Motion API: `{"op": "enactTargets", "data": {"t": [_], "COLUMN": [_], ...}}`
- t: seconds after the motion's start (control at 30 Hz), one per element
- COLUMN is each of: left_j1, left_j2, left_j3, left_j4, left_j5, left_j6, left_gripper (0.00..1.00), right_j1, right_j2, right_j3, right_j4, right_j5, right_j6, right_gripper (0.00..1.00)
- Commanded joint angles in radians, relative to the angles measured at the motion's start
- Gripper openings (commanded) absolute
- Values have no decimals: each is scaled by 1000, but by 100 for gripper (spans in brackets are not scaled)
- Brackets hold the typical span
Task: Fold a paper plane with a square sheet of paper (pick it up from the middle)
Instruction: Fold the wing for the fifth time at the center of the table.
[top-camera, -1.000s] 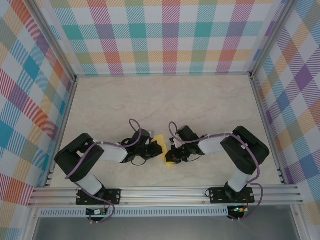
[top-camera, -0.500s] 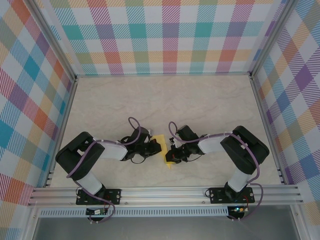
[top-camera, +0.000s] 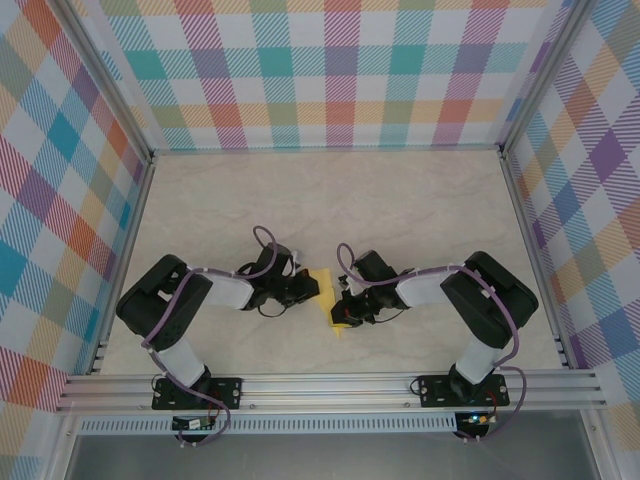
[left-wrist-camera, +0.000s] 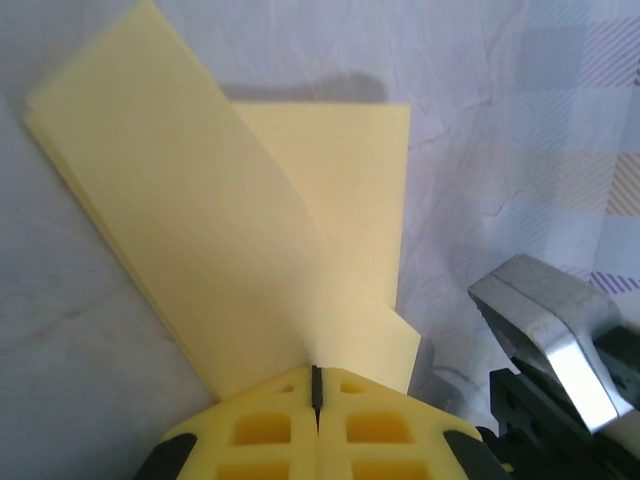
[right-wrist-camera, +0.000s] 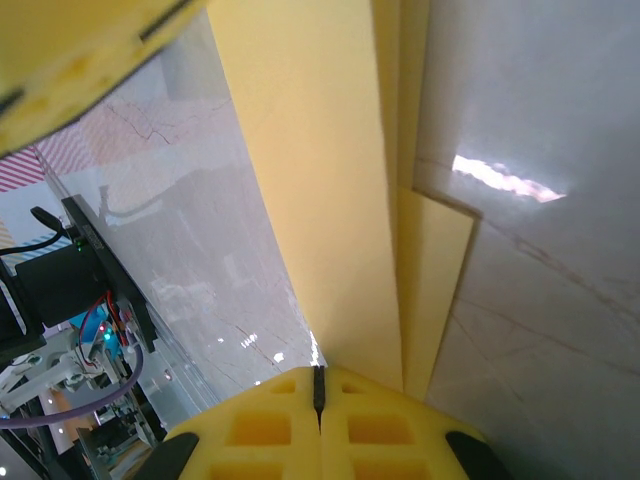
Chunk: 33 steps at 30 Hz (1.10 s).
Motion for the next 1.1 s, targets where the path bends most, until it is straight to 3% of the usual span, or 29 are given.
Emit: {"op": "enactTargets", "data": {"t": [0.0, 0.47, 0.7, 0.9, 1.07], "left_j1": [59, 155, 208, 186, 80], "left_j2": [28, 59, 17, -113, -266], "left_j3": [21, 110, 189, 204, 142], "left_j4": [-46, -97, -204, -283, -299], "left_j5": [-97, -24, 5, 32, -40], "left_j6": [46, 99, 144, 128, 81], "left_gripper": [0, 0, 0, 0, 1], "right_j1": [-2, -3, -2, -3, -2], "right_j2": [62, 61, 60, 49, 48], "right_j3": [-31, -26, -17, -3, 2], "right_j4": [-141, -152, -152, -152, -153], "right_j5": [97, 86, 88, 95, 102], "right_j6": [-12, -28, -21, -15, -10], "right_gripper": [0, 0, 1, 1, 1]}}
